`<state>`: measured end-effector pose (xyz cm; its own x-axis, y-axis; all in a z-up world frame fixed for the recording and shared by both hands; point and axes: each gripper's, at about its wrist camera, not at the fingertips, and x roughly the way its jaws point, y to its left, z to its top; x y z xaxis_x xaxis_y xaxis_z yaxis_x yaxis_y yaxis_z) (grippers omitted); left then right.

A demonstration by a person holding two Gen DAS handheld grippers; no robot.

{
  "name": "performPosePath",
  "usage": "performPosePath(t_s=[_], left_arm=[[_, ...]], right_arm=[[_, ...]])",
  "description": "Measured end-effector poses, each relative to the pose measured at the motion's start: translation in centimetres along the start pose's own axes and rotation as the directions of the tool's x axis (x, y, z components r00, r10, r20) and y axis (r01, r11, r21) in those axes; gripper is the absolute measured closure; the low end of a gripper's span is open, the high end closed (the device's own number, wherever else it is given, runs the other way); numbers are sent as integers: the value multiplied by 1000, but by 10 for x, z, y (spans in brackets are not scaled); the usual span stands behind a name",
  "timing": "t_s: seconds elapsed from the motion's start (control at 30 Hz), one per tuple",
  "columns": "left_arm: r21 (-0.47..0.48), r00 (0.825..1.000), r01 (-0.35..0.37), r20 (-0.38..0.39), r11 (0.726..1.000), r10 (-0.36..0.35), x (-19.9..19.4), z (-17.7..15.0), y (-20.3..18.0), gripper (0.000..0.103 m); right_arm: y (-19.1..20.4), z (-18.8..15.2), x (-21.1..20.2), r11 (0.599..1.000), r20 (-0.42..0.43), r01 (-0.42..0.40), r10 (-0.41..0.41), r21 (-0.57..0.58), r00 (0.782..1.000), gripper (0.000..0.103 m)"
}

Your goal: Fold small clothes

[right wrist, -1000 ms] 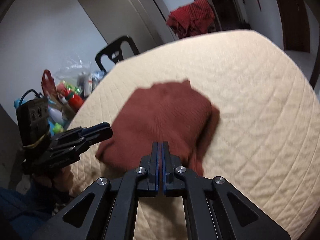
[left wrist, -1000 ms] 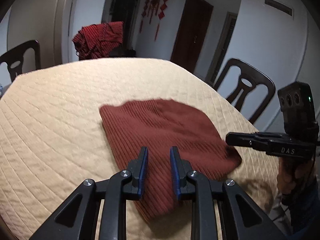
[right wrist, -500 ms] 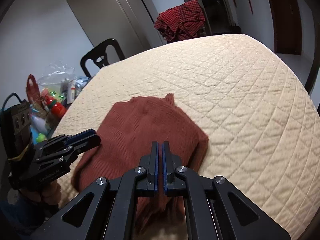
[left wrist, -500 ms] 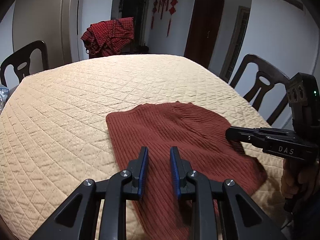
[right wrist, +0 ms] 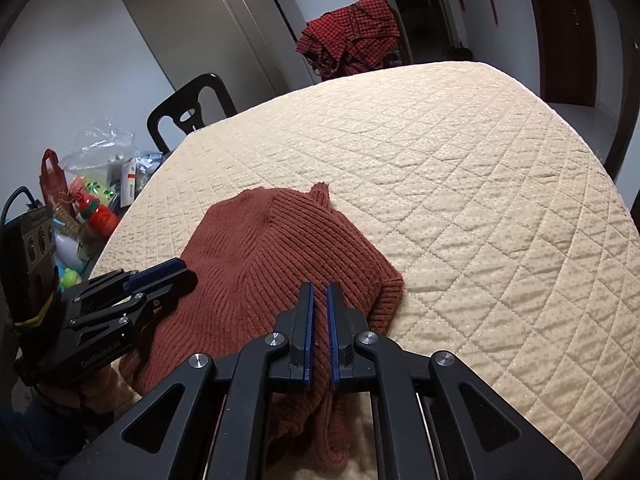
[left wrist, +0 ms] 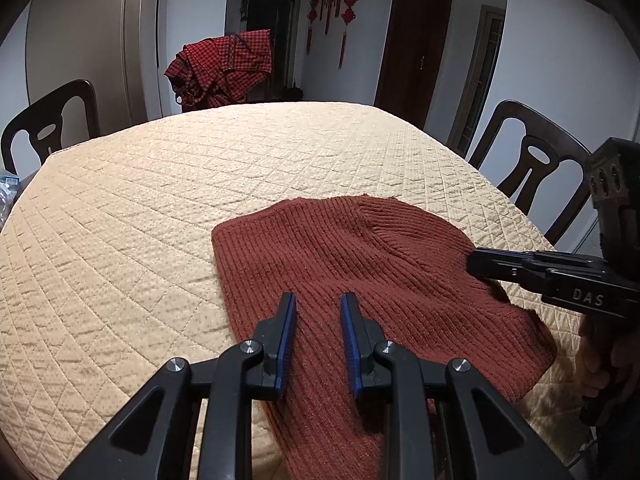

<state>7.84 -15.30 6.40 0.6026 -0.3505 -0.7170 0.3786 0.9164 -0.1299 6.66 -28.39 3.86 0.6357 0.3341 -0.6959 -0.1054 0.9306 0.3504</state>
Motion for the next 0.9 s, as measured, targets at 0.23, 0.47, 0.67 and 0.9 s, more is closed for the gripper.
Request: performPosePath(t_s=[0.23,0.47,0.67,0.9], left_arm=[[14,999,-2,37,1000,1,-22,-2,0,78],[27,999,30,38,999,-31,-41,-20,-2,78],[32,999,27,31,999,-28,-38,-31,-2,78],[12,999,35,41,999,-35,-33,-34,-1,77]], right_arm=[[23,-12,-27,995,28,-46,49,-91,998,97],[28,-40,-27,990,-28,-43,40,-134,999,97],[21,-48,-27,993,-18,-38,36,-110,999,98],[15,-50,-26,995,10,-33,34,-89,999,100]])
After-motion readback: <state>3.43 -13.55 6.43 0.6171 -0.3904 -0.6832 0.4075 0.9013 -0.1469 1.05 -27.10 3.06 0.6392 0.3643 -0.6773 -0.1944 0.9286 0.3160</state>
